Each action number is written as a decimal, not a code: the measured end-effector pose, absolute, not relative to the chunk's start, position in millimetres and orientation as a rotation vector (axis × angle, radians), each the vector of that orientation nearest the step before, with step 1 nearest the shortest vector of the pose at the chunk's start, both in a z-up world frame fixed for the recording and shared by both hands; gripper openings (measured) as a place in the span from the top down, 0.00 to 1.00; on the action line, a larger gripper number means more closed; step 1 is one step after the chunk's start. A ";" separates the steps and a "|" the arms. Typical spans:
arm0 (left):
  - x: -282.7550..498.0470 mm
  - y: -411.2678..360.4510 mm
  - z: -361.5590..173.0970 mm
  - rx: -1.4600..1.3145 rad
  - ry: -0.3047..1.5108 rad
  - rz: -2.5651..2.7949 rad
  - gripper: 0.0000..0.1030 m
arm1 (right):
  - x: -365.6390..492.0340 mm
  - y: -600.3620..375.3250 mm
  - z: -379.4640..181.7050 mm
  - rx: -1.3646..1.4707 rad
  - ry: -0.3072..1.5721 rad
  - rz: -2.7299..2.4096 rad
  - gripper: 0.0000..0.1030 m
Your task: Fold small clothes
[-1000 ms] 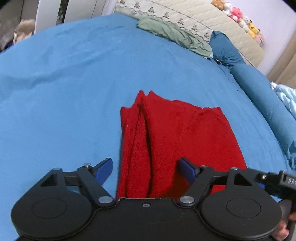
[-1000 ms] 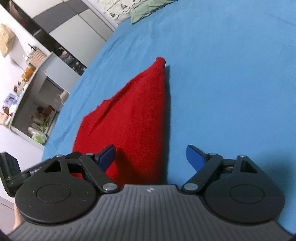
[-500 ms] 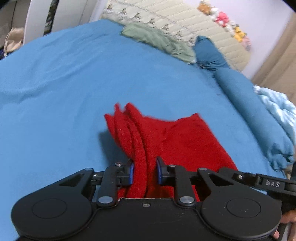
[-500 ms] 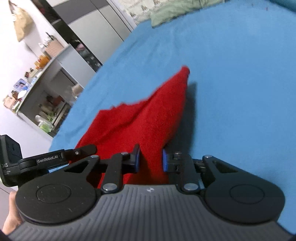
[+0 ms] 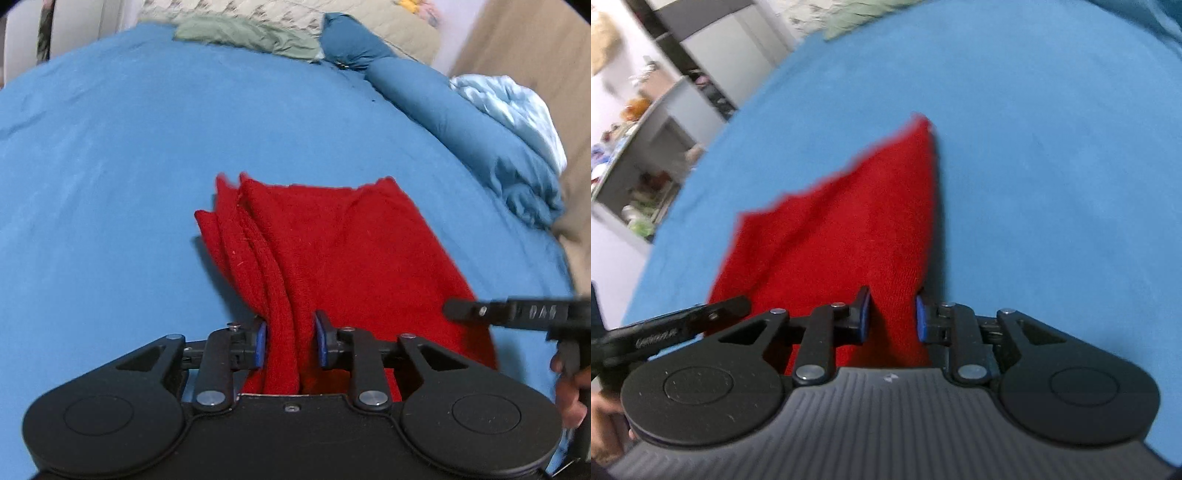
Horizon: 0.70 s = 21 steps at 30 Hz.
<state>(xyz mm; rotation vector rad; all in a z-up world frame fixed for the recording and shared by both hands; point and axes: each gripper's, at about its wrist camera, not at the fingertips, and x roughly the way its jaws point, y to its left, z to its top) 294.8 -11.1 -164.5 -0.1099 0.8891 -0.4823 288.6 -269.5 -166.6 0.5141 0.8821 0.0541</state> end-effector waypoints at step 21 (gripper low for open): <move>308.3 4.6 -178.1 -0.051 0.924 -0.371 0.27 | 285.1 -258.3 -172.6 0.343 0.880 -0.101 0.20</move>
